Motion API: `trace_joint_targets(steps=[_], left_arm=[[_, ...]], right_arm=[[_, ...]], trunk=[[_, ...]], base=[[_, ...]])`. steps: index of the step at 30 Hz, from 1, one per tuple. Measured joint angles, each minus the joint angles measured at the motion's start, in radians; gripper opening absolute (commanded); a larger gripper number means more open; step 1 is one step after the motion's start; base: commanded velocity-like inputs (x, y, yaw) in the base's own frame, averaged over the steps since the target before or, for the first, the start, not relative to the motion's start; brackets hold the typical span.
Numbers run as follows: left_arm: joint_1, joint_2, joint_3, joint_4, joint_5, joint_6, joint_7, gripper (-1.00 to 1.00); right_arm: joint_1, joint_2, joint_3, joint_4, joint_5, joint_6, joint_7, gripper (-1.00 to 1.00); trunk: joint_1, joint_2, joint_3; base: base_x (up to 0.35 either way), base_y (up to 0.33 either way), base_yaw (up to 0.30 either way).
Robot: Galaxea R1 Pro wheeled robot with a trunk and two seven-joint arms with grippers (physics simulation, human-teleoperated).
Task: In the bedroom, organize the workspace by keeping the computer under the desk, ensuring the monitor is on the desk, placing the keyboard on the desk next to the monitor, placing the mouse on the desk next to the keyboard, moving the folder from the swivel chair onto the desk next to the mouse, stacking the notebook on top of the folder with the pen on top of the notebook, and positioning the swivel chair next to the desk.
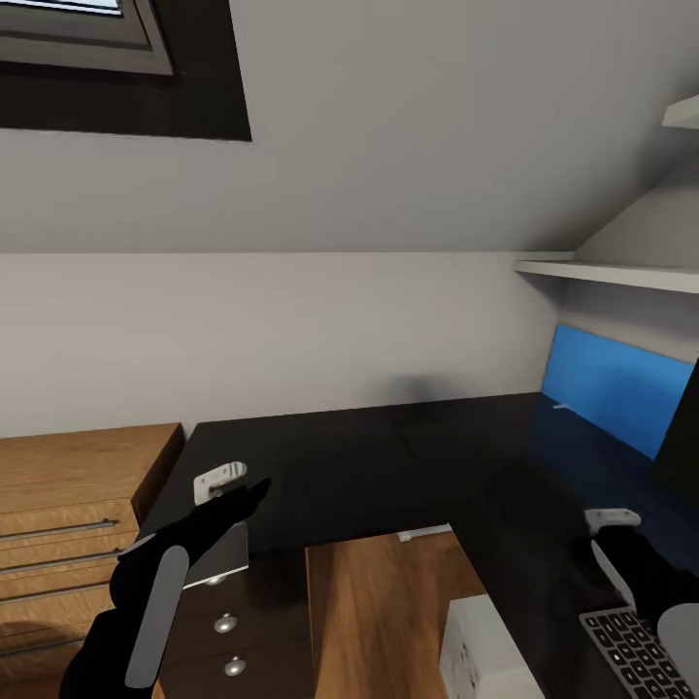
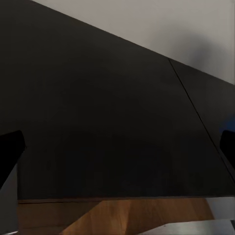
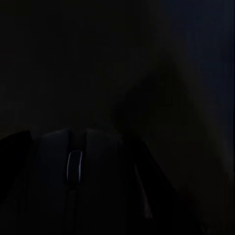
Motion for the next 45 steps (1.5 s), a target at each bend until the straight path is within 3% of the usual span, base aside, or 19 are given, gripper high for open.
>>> trace_joint_targets(steps=[10, 45], left_arm=[[0.000, 0.000, -0.001, 0.003, 0.001, 0.000, 0.000, 1.00], [0.000, 0.000, -0.001, 0.003, 0.000, 0.000, 0.000, 1.00]], right_arm=[[0.000, 0.017, 0.008, 0.078, 0.074, -0.004, -0.008, -1.00], [0.000, 0.021, 0.009, 0.079, 0.080, -0.012, -0.008, -1.00]], trunk=[[0.000, 0.000, 0.000], [0.000, 0.000, 0.000]], base=[[0.000, 0.000, 0.000], [0.024, 0.000, 0.000]])
